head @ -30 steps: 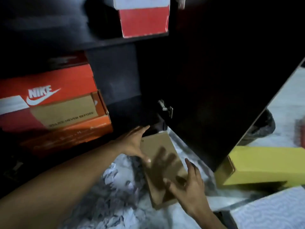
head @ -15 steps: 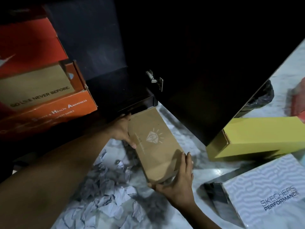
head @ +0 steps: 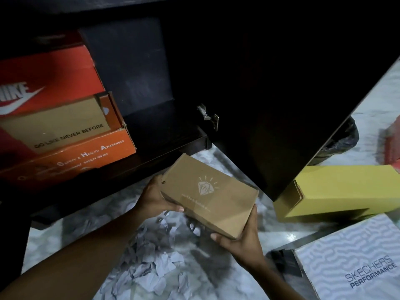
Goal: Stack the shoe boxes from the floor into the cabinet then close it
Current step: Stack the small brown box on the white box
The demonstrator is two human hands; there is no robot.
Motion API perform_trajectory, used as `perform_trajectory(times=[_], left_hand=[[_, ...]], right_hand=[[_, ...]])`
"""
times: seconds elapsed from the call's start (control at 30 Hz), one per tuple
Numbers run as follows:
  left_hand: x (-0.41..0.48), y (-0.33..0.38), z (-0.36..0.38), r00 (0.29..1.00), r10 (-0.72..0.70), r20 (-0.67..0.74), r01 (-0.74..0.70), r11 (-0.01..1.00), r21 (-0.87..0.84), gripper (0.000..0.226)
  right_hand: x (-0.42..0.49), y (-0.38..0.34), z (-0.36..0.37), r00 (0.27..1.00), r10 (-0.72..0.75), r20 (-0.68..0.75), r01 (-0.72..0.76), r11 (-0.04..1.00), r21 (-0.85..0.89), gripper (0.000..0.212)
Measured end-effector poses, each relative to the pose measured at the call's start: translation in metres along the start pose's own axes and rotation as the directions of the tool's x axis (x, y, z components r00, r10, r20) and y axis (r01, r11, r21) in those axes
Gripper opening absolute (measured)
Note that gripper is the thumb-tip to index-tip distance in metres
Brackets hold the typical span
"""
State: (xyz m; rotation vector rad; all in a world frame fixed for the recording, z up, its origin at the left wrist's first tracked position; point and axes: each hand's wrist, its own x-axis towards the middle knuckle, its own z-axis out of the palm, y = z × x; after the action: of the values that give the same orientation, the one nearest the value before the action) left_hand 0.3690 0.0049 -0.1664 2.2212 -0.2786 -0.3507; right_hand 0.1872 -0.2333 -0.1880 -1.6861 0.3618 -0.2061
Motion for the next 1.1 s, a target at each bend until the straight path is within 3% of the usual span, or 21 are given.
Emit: perform_trajectory(times=[0.1, 0.2, 0.37, 0.47, 0.57, 0.67, 0.77, 0.93, 1.1], left_hand=[[-0.013, 0.016, -0.013, 0.994, -0.017, -0.108, 0.003, 0.992, -0.129, 0.111], [-0.031, 0.047, -0.048, 0.982, 0.007, -0.191, -0.046, 0.979, -0.200, 0.109], [-0.066, 0.125, -0.128, 0.940, 0.196, -0.278, -0.260, 0.940, -0.219, 0.102], [-0.089, 0.179, -0.177, 0.880, 0.306, -0.363, -0.389, 0.903, -0.182, 0.105], [-0.114, 0.243, -0.224, 0.769, 0.465, -0.438, -0.530, 0.847, -0.032, 0.106], [-0.123, 0.298, -0.264, 0.673, 0.541, -0.504, -0.585, 0.807, 0.084, 0.114], [-0.112, 0.338, -0.297, 0.672, 0.499, -0.547, -0.560, 0.826, 0.066, 0.115], [-0.074, 0.387, -0.330, 0.689, 0.422, -0.590, -0.484, 0.873, 0.059, 0.110], [-0.037, 0.407, -0.337, 0.732, 0.373, -0.570, -0.453, 0.891, 0.001, 0.104]], right_hand=[[0.005, -0.024, -0.003, 0.998, -0.061, -0.012, 0.061, 0.997, 0.045, 0.123], [0.008, -0.066, -0.009, 0.998, -0.069, -0.002, 0.069, 0.996, 0.063, 0.134], [0.013, -0.171, -0.023, 0.978, -0.181, 0.102, 0.172, 0.981, 0.088, 0.136], [0.006, -0.240, -0.029, 0.948, -0.295, 0.116, 0.281, 0.952, 0.125, 0.132], [-0.008, -0.306, -0.033, 0.919, -0.393, 0.042, 0.378, 0.904, 0.202, 0.119], [-0.016, -0.360, -0.039, 0.855, -0.517, -0.045, 0.518, 0.841, 0.155, 0.119], [-0.014, -0.401, -0.040, 0.775, -0.626, -0.093, 0.630, 0.776, 0.032, 0.112], [0.016, -0.440, -0.029, 0.673, -0.707, -0.217, 0.702, 0.703, -0.115, 0.076], [0.031, -0.457, -0.010, 0.617, -0.724, -0.308, 0.700, 0.684, -0.206, 0.073]])
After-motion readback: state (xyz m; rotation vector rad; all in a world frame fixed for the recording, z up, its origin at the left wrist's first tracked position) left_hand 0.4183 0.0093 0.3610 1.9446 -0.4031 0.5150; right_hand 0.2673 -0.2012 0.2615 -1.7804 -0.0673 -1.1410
